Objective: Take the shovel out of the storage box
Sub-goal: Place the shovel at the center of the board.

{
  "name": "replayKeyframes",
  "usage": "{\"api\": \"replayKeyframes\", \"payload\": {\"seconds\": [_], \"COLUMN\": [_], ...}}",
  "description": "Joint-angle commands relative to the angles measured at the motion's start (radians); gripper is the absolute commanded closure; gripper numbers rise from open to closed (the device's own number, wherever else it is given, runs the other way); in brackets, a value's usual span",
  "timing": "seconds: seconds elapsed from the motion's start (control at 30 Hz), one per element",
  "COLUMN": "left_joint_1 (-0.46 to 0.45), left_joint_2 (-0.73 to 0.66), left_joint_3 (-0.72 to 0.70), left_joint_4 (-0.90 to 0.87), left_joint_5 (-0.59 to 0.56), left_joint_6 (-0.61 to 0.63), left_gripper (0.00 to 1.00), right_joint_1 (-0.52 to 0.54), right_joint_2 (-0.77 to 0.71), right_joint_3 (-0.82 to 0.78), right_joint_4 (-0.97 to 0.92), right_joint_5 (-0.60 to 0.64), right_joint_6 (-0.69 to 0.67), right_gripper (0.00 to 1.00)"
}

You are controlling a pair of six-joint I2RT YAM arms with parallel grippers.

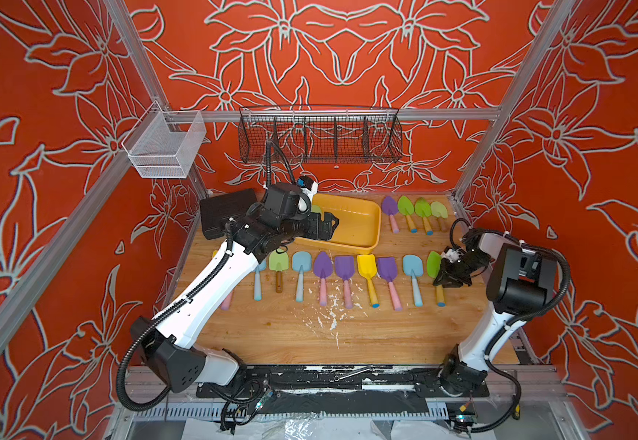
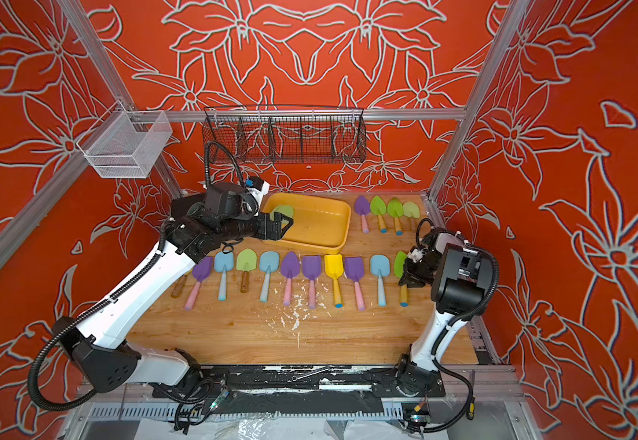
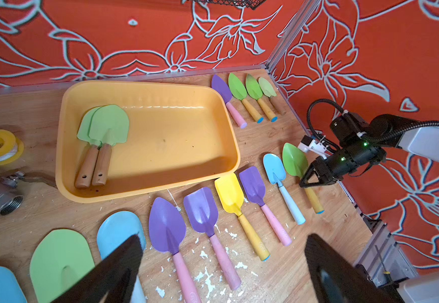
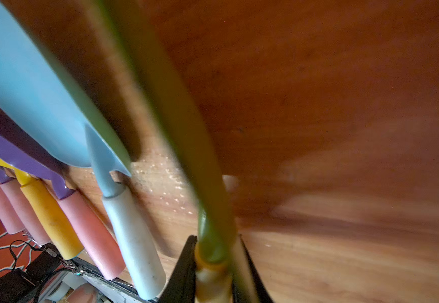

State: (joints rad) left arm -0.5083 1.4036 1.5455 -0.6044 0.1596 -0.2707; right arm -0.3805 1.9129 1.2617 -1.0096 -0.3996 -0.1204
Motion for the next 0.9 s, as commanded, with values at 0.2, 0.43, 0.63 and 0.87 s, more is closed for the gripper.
{"api": "replayKeyframes", "payload": {"seconds": [0.2,0.43,0.63,0.87], "left_joint_1": [0.007,0.007,0.008,0.008], "left_joint_2": [0.005,0.006,0.008,0.011], "left_joint_3": [0.010,0.007,0.005,0.008], "left_joint_4": [-0.003,-0.006,0.000,-0.005], "left_joint_5": [0.017,0.022,0.026,0.027], "left_joint_6": [-0.004,-0.005,-0.012,-0.006], "left_gripper": [0.03,0.03,0.03,0.03], "right_joint_1": [-0.004,0.004,0.035,0.081], "right_joint_2": [0.032,0.037,0.030,0.060], "right_joint_3": [0.036,0.059,0.072,0.105], "right_joint_4": [-0.021,-0.042,-0.046,-0.086], "right_joint_5": [0.044,0.086,0.127,0.187], "right_joint_6": [-0.015,-0.008,-0.010,-0.016], "right_gripper": [0.72,0.58,0.58,0.62]}}
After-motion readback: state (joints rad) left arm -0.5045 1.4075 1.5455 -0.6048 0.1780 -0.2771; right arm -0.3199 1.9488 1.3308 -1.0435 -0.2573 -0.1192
